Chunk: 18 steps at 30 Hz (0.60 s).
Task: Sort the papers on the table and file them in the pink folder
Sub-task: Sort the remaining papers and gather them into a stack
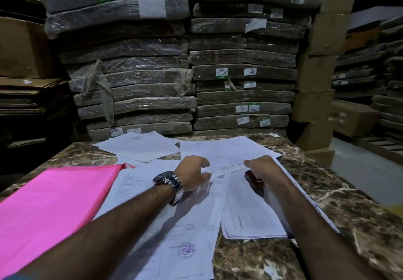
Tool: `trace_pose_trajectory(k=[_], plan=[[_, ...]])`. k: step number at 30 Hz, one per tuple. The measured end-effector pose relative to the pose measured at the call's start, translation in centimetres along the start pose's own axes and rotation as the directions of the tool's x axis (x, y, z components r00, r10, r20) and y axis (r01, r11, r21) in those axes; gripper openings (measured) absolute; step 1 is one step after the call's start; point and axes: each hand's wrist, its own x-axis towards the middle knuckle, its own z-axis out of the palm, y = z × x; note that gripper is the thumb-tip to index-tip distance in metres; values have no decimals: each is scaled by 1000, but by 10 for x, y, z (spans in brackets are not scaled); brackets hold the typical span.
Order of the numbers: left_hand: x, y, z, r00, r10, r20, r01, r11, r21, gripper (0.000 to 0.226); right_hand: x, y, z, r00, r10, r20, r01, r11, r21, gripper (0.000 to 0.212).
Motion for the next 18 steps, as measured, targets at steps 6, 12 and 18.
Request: trace_pose_trajectory(k=[6,12,18], plan=[[37,10,24,1000,-24,-9,24,999,36,42,25,5,-32,976,-139,-168,97,967,-235,12],[17,47,37,984,168,64,-167,986,-28,59,26,13,-61,937,-122,-327,-89,821,-564,35],[4,60,50,955,233,184,-242,970,29,61,23,17,-73,982,-110,-152,0,811,-584,21]])
